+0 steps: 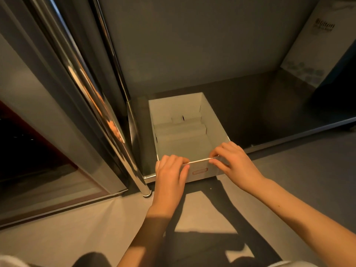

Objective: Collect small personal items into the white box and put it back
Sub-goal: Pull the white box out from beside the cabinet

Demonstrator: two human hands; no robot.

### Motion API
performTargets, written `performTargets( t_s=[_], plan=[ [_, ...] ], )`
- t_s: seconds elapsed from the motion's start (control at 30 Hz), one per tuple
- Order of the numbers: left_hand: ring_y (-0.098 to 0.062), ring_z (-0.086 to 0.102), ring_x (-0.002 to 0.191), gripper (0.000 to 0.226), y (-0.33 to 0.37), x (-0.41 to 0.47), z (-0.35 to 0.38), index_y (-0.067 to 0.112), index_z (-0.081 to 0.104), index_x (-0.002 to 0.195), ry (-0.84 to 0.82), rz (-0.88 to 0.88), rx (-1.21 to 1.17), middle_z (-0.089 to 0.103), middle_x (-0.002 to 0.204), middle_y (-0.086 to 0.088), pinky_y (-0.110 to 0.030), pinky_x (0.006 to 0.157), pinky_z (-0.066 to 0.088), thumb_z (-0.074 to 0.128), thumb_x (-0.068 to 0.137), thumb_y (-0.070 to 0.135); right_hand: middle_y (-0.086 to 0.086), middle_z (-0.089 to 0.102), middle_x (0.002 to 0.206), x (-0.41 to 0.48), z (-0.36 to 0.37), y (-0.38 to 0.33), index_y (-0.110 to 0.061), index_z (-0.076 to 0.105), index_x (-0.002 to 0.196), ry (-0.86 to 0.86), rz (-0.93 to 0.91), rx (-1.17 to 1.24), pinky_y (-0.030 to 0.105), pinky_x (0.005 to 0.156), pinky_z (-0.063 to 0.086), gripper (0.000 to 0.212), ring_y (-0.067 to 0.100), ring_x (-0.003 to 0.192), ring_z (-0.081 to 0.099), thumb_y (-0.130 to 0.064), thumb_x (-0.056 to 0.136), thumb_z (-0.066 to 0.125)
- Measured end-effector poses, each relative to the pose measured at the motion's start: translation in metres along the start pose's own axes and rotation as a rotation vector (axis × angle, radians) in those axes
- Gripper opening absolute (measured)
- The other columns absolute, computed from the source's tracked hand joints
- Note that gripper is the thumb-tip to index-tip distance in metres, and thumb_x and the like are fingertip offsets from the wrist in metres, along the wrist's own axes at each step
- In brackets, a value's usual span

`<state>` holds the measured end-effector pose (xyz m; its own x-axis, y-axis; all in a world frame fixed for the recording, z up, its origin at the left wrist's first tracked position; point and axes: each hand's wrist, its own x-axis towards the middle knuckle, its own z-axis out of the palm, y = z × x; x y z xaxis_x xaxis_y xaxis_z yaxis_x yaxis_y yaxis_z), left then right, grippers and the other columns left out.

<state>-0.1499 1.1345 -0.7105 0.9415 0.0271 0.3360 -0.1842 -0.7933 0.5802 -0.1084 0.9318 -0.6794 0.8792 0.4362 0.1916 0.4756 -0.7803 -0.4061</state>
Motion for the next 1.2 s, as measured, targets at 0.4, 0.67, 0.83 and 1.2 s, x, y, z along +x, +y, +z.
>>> performTargets(
  t_s=[0.4,0.67,0.83,1.2],
  plan=[
    [-0.004,0.041,0.09,0.007,0.006,-0.014,0.001,0.022,0.066,0.093,0.003,-0.015,-0.037,0.06,0.09,0.009,-0.025,0.079,0.036,0.062,0.089,0.025,-0.01,0.057,0.099,-0.018,0.002,0.003,-0.026,0.06,0.095,-0.02,0.055,0.106,0.028,0.085,0.048,0.013,0.009,0.097,0.049,-0.037,0.089,0.056],
    [-0.001,0.045,0.097,0.013,0.011,-0.005,-0.014,0.028,0.066,0.096,0.009,-0.08,-0.17,0.057,0.095,0.017,-0.009,0.083,0.035,0.067,0.084,0.029,-0.012,0.056,0.101,-0.007,-0.013,0.004,-0.025,0.066,0.099,0.086,0.049,0.121,0.016,0.084,0.038,0.021,0.003,0.102,0.043,-0.04,0.087,0.057],
    [-0.005,0.043,0.11,0.031,-0.007,0.03,-0.022,0.034,0.061,0.111,0.046,-0.233,-0.15,0.052,0.109,0.018,-0.015,0.096,0.033,0.067,0.081,0.039,-0.005,0.048,0.125,0.022,-0.02,0.022,-0.035,0.062,0.114,0.089,0.175,0.138,0.023,0.098,0.027,0.03,0.012,0.125,0.033,-0.044,0.086,0.06],
    [0.0,0.051,0.081,0.059,-0.019,0.047,-0.024,0.033,0.048,0.131,-0.198,-0.488,-0.394,0.05,0.109,0.01,-0.003,0.065,0.042,0.066,0.082,0.006,-0.006,0.052,0.131,0.032,-0.004,0.033,-0.031,0.055,0.123,-0.163,0.452,0.443,0.025,0.095,0.035,0.045,0.014,0.125,0.045,-0.011,0.084,0.065]
  ],
)
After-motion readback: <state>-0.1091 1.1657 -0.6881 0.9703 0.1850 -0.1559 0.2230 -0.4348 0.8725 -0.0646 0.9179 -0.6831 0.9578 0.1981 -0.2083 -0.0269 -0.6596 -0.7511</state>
